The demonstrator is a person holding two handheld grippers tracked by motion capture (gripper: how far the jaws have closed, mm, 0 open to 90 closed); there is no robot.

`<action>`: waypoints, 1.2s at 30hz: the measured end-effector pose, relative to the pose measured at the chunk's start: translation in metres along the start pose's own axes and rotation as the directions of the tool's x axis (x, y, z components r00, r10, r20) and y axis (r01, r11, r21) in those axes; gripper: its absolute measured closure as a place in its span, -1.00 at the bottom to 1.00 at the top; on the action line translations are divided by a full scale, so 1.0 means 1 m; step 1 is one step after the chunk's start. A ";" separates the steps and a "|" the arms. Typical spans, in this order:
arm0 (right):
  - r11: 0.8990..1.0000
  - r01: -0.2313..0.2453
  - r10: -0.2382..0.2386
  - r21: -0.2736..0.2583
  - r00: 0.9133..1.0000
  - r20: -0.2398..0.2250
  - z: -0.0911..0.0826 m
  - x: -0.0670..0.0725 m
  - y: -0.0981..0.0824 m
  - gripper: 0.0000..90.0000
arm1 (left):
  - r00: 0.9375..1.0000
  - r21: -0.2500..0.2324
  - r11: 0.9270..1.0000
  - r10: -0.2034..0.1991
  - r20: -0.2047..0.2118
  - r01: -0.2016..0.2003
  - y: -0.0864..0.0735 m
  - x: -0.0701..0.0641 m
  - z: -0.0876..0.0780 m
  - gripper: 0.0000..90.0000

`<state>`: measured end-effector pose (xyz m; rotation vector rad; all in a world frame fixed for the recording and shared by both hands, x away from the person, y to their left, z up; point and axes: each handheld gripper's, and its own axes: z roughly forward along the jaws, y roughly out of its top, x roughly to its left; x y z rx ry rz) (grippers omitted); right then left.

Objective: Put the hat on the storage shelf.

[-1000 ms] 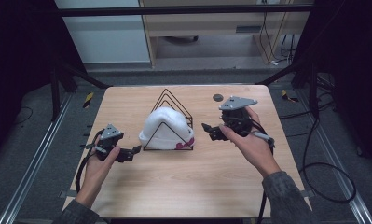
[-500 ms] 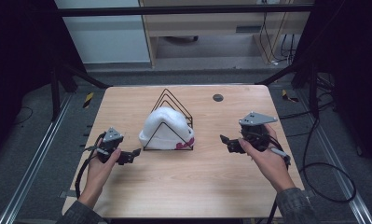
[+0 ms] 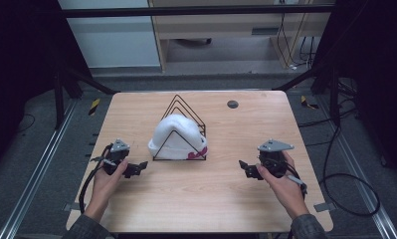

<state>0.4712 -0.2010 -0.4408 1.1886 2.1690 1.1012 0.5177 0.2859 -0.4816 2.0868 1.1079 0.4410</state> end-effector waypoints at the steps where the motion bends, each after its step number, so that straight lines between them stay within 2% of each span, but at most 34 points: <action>1: 1.000 -0.013 0.013 0.006 1.000 -0.003 0.002 0.001 -0.005 -0.74 | 1.000 0.003 1.000 -0.002 -0.001 0.002 -0.001 0.001 0.001 -0.89; 7: 0.997 -0.058 0.058 0.045 0.998 -0.007 0.013 0.000 -0.031 -0.75 | 1.000 0.013 1.000 -0.016 0.010 0.016 -0.007 0.004 0.004 -0.89; 9: 0.994 -0.089 0.090 0.057 0.996 -0.013 0.018 -0.001 -0.037 -0.75 | 1.000 0.032 0.999 -0.005 0.009 0.005 -0.009 0.005 0.006 -0.90; 13: 0.992 -0.106 0.106 0.068 0.994 0.002 0.026 -0.002 -0.042 -0.75 | 1.000 0.048 0.999 0.001 0.005 -0.001 -0.013 0.006 0.010 -0.90; 16: 0.991 -0.114 0.114 0.068 0.993 0.012 0.033 -0.003 -0.044 -0.75 | 1.000 0.039 0.999 -0.015 0.007 0.015 -0.017 0.008 0.012 -0.90; 18: 0.990 -0.125 0.123 0.063 0.992 0.039 0.038 -0.004 -0.045 -0.74 | 1.000 0.030 0.999 -0.019 0.003 0.019 -0.018 0.007 0.012 -0.91; 23: 0.989 -0.131 0.127 0.067 0.989 0.071 0.050 -0.003 -0.043 -0.74 | 0.998 0.034 0.998 0.045 -0.034 -0.043 -0.019 0.006 0.016 -0.95; 31: 0.983 -0.177 0.171 0.054 0.979 0.109 0.061 -0.004 -0.042 -0.74 | 0.999 0.032 0.998 0.048 -0.021 -0.048 -0.020 0.007 0.017 -1.00; 36: 0.981 -0.184 0.177 0.052 0.977 0.119 0.063 -0.004 -0.041 -0.74 | 0.999 0.032 0.998 0.051 -0.020 -0.050 -0.020 0.007 0.017 -1.00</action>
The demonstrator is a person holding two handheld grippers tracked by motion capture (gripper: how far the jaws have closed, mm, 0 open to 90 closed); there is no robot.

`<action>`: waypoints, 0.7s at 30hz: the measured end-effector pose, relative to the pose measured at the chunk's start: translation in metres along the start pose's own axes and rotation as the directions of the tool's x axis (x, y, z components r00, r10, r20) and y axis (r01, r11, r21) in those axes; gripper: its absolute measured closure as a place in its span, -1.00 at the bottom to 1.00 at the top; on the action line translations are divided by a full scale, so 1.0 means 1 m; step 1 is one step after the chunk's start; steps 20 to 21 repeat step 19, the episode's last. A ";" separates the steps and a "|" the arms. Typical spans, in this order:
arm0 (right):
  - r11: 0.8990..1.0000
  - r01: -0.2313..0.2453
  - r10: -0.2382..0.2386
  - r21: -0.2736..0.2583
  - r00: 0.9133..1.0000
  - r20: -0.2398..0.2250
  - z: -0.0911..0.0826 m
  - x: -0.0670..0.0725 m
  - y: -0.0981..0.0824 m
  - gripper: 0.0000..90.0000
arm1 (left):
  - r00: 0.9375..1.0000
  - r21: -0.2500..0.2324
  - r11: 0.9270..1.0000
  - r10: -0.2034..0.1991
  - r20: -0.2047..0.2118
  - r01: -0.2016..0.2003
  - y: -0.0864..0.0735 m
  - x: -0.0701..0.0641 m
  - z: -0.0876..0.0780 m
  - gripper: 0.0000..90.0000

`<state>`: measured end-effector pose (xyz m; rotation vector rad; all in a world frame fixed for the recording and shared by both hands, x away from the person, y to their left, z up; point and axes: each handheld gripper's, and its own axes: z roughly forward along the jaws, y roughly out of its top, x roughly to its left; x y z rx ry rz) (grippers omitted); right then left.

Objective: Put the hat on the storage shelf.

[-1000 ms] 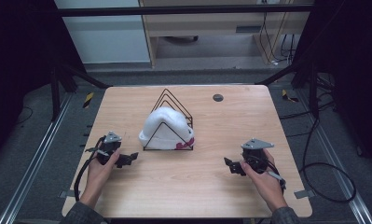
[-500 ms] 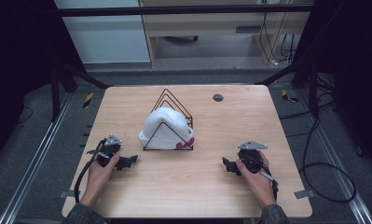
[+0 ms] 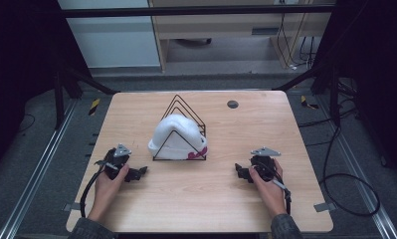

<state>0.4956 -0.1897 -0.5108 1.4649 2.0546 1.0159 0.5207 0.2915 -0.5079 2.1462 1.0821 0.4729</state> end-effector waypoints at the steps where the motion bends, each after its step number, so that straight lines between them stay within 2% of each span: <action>1: 1.000 0.005 -0.005 0.001 1.000 0.006 0.000 0.000 0.000 -0.74 | 1.000 0.000 1.000 0.000 0.000 0.000 0.000 0.000 0.000 -1.00; 10: 0.998 0.056 -0.058 0.028 0.997 0.057 0.003 0.007 0.001 -0.75 | 1.000 0.001 1.000 0.006 0.005 -0.006 -0.001 0.000 -0.001 -1.00; 21: 1.000 0.016 -0.019 0.025 0.995 0.096 -0.002 0.013 -0.004 -0.75 | 1.000 0.002 1.000 0.012 0.008 -0.012 -0.003 -0.001 -0.003 -1.00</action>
